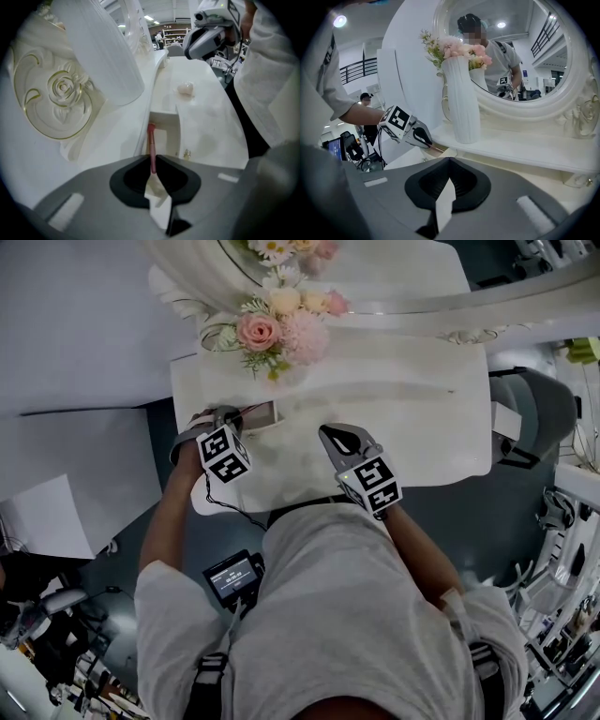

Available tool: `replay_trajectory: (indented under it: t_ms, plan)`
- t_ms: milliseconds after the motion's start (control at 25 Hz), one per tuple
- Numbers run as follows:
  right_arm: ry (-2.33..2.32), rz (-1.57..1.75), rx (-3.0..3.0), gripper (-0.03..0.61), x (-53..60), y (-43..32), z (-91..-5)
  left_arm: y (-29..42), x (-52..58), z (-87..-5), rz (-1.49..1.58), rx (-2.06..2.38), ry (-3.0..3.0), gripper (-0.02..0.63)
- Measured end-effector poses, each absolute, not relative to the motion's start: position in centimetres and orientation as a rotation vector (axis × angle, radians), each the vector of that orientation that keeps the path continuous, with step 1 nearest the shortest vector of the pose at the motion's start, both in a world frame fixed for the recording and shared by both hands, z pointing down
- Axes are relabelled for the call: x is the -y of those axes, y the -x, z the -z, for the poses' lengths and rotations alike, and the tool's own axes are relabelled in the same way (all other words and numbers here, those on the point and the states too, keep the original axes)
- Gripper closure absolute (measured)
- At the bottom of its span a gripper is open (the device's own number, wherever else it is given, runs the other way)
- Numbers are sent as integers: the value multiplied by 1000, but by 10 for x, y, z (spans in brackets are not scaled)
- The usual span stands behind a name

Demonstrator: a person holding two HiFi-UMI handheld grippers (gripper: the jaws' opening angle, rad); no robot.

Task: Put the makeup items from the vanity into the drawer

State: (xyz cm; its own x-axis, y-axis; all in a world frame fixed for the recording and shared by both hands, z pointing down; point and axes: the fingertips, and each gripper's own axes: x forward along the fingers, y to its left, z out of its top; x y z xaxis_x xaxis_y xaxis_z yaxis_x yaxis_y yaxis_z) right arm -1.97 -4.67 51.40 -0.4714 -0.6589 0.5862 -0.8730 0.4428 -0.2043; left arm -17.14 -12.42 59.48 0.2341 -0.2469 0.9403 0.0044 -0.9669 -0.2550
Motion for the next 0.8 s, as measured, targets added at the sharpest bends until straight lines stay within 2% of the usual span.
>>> replay_trajectory:
  t_ms: [800]
  plan:
    - [-1319, -716, 2259, 579, 28, -9, -521, 172, 122, -595, 1893, -185, 2261, 571]
